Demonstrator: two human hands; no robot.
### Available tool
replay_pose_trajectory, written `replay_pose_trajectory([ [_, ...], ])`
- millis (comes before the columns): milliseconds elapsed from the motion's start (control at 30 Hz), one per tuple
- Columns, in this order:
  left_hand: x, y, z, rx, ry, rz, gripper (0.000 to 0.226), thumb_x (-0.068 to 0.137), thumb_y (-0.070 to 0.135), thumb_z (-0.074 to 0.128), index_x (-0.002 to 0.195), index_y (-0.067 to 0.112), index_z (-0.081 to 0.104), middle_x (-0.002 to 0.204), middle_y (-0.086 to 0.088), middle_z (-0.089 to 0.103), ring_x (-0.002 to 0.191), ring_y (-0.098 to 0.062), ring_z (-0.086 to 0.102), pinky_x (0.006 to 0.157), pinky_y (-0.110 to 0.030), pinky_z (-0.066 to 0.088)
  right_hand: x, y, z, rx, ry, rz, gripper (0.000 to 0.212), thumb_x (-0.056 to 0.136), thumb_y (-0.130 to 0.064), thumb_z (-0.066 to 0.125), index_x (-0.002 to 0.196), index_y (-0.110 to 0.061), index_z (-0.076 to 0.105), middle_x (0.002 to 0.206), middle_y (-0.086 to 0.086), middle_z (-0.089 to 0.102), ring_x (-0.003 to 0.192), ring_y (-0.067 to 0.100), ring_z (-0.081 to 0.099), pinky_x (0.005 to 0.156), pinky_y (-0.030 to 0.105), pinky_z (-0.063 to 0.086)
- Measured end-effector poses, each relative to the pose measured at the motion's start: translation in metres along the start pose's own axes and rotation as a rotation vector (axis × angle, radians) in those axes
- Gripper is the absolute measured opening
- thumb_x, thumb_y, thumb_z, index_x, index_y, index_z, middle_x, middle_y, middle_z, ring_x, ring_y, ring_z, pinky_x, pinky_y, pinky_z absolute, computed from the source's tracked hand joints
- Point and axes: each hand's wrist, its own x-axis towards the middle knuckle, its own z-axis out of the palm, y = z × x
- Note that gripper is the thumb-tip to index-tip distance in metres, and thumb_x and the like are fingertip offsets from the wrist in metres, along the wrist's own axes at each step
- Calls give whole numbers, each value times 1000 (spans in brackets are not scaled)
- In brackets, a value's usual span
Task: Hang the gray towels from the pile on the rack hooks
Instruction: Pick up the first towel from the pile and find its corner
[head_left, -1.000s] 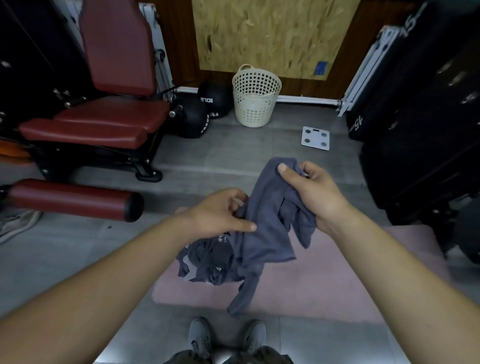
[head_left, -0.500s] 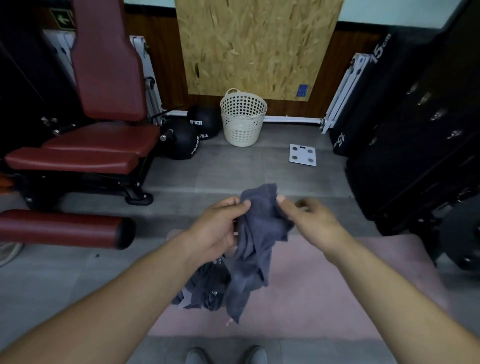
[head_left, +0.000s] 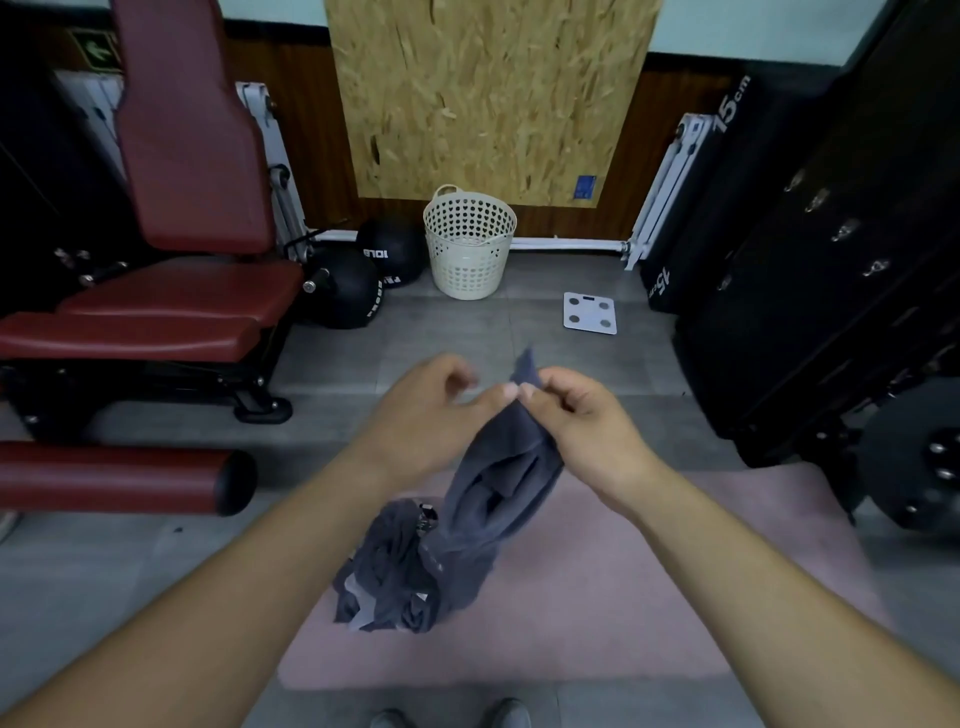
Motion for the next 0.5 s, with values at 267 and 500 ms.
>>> replay_pose_trajectory([
  [267,11,7,-15,-672,-264,52,4,89,9,68,89,11,72,85,-4,74,79,-11,68,73,-21,54,5,-11,-26,23,-194,78,25,90,-10,72,105,8,64,92,21,70,83,26,63,75,30,53],
  [500,8,15,-19,-954,7,14,8,90,9,66,83,10,63,75,-6,62,67,-12,59,65,-23,49,-4,1,-44,-409,-246,150,46,91,-40,70,61,-15,46,58,-2,36,54,11,30,49,22,26],
])
